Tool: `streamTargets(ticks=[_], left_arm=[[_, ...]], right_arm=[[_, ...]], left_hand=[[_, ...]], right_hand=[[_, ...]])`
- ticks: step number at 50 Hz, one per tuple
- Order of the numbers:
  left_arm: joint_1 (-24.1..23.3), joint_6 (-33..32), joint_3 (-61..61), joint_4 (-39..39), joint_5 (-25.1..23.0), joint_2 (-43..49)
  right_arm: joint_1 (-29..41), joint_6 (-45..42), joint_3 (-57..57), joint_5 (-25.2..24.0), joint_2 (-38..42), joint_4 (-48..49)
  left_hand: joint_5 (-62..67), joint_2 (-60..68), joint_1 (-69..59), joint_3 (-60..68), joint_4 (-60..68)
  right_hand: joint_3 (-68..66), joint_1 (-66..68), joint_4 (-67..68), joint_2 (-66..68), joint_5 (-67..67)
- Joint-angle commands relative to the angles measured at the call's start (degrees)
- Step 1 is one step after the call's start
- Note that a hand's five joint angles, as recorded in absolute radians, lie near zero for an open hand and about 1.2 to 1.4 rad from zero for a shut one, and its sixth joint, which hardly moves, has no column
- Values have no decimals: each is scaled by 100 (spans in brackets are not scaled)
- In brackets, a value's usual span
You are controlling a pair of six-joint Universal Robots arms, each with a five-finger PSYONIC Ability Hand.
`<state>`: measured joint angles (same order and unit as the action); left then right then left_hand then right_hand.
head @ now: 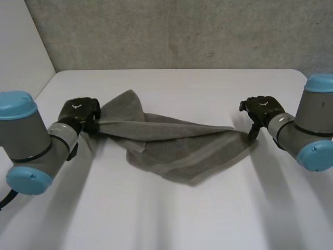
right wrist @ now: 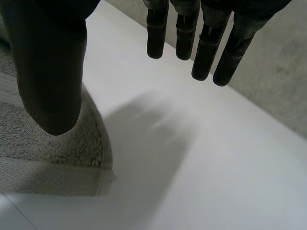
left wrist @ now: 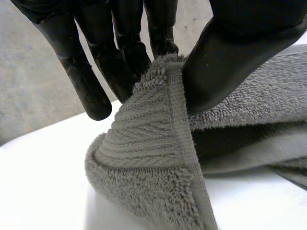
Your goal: Fold the towel.
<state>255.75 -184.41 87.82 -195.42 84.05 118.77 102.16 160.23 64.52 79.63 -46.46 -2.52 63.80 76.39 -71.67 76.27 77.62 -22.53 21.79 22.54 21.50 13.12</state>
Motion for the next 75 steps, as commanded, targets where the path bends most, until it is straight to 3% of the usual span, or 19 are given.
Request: streamTargets(ticks=[1,15,17,18,19,21,28,36,38,39,41,47,52,56,60,62,66,68,75], left_arm=[[133,185,130,-145,6,-222],[327,520,473,-549,15,-732],[335,520,473,-558,15,-732],[353,511,473,-558,6,-732],[370,520,465,-558,6,-732],[388,520,447,-558,6,-732],[494,450,25,-549,-91,-671],[476,116,-2620,-48,-530,340],[432,-278,-4195,206,-767,795],[432,-280,-4202,206,-768,797],[415,-438,-5576,189,-890,1086],[388,-139,-6444,-242,-847,1070],[423,458,-6092,-699,-855,753],[528,625,-4849,-787,-996,420],[696,625,-3851,-795,-1383,217],[897,625,-2740,-804,-1925,95],[1109,616,-1566,-813,-2376,15],[1188,538,-612,-857,-2709,-3],[1267,-298,728,-866,-2886,-64]], right_arm=[[-205,719,-528,-307,461,-494],[-162,1432,-819,-669,875,-565],[-109,1467,-784,-669,858,-583],[-109,1467,-783,-669,858,-583],[-83,1484,-766,-669,832,-591],[-65,1519,-757,-669,788,-644],[-56,1432,-898,-748,163,-961],[348,377,-3350,-598,128,-565],[663,-235,-5046,-354,627,-146],[664,-238,-5055,-352,629,-143],[875,-658,-6455,24,997,469],[1139,-537,-6786,386,919,1114],[1122,-493,-6006,413,638,71],[1104,-563,-5637,369,620,-562],[981,-747,-4794,316,603,-1818],[929,-870,-4452,307,577,-2144],[779,-1029,-3631,166,488,-2402],[569,-1108,-2477,-166,253,-2289],[330,-1592,-441,-677,-329,-1593]], left_hand=[[620,361,-833,373,238],[620,361,-833,373,238],[620,361,-833,373,238],[620,361,-833,373,238],[620,361,-833,373,238],[620,361,-833,373,238],[620,361,-833,373,238],[620,361,-833,373,238],[620,361,-833,373,238],[620,361,-833,373,238],[620,361,-833,373,238],[620,361,-833,373,238],[620,361,-833,373,238],[620,361,-833,373,238],[620,361,-833,373,238],[620,361,-833,373,238],[620,361,-833,373,238],[620,361,-833,373,238],[620,361,-833,373,238]], right_hand=[[-135,209,134,237,75],[-1010,1083,1009,1112,950],[-3083,3157,3082,3185,3023],[-3095,3169,3094,3198,3036],[-4811,4884,4810,4913,4751],[-5738,5812,5737,5841,5678],[-5747,5821,5746,5850,5688],[-5747,5821,5746,5850,5688],[-5747,5821,5746,5850,5688],[-5747,5821,5746,5850,5688],[-5747,5821,5746,5850,5688],[-5747,5821,5746,5850,5688],[-5747,5821,5746,5850,5688],[-5747,5821,5746,5850,5688],[-5747,5821,5746,5850,5688],[-5747,5821,5746,5850,5688],[-5747,5821,5746,5850,5688],[-5747,5821,5746,5850,5688],[-5747,5821,5746,5850,5688]])
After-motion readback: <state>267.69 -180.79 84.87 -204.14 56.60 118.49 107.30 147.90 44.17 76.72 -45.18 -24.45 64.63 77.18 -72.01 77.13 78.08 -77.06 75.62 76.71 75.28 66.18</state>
